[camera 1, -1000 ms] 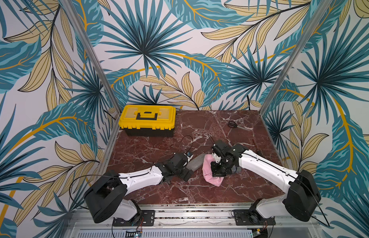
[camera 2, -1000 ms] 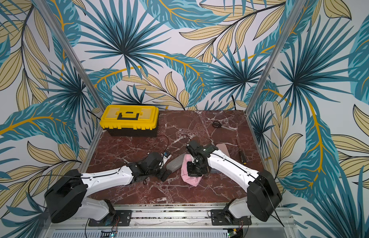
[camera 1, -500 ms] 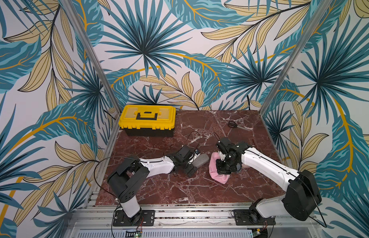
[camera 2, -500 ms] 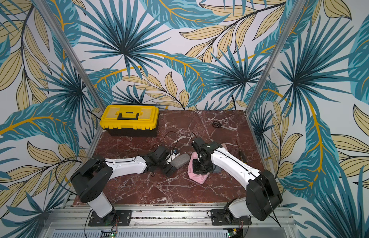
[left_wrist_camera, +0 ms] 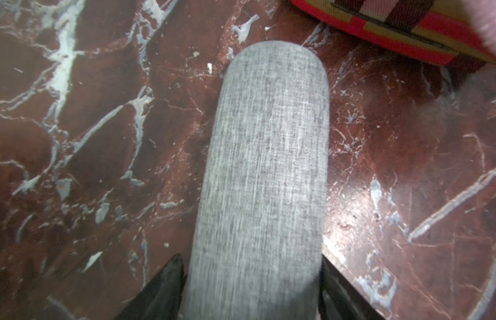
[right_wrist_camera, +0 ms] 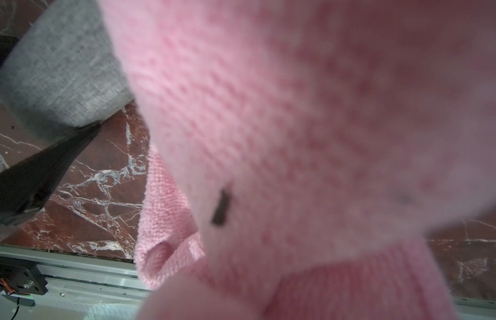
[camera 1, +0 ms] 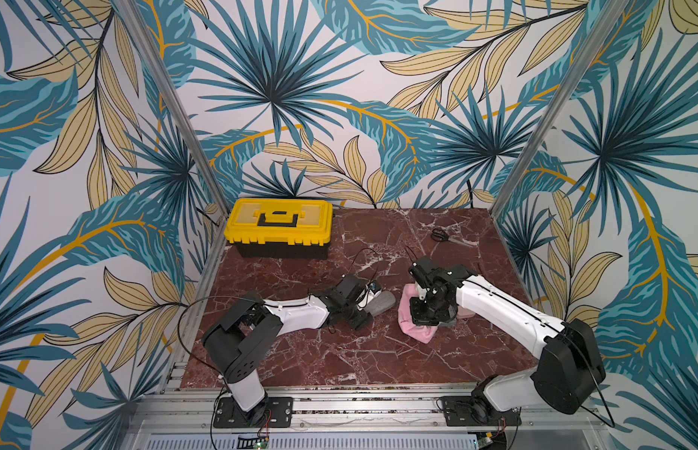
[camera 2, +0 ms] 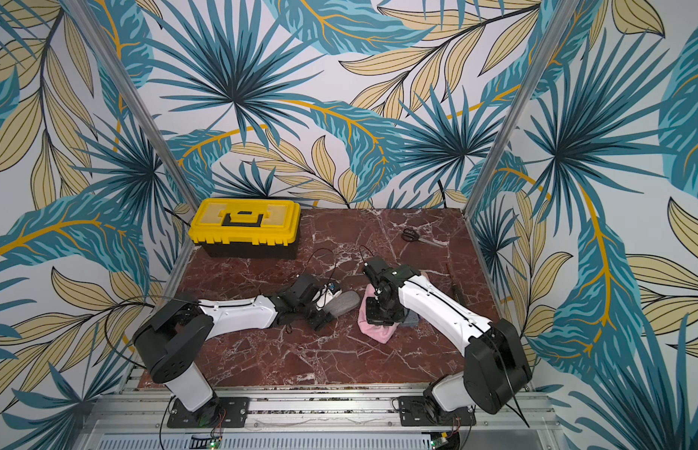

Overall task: Wipe the eyeglass case
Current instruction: Pick up the eyeglass case from the center of the board, then wipe the dirt from the eyeglass case.

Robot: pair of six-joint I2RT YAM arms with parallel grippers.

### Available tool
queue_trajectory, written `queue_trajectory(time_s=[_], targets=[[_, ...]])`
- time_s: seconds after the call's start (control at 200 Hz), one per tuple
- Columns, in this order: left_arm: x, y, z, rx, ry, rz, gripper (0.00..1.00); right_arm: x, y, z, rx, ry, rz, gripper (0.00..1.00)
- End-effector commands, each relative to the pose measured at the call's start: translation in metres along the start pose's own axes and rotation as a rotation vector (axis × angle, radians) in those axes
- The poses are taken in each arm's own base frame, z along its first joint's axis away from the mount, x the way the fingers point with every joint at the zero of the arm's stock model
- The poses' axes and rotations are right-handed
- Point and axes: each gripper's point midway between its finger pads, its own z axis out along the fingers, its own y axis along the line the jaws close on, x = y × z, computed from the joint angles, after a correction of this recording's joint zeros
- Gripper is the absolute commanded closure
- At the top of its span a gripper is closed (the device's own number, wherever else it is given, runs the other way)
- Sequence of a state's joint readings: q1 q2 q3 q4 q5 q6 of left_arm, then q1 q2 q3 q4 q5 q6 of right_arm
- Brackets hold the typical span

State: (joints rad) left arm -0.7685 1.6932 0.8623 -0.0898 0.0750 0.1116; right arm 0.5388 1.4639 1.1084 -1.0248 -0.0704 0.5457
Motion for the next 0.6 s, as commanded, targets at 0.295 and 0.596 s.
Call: queue_trajectory(time_s=[0.295,0.596], targets=[[0.021,-0.002,-0.043,-0.022,-0.109,-0.180,0.33,-0.013,0.088,0.027,-0.191,-0.004,0.074,1.00],[0.046,-0.014,-0.039,-0.026,-0.052,-0.257,0.34,-0.015,0.103,0.027,-0.162,0.035,-0.020,1.00]])
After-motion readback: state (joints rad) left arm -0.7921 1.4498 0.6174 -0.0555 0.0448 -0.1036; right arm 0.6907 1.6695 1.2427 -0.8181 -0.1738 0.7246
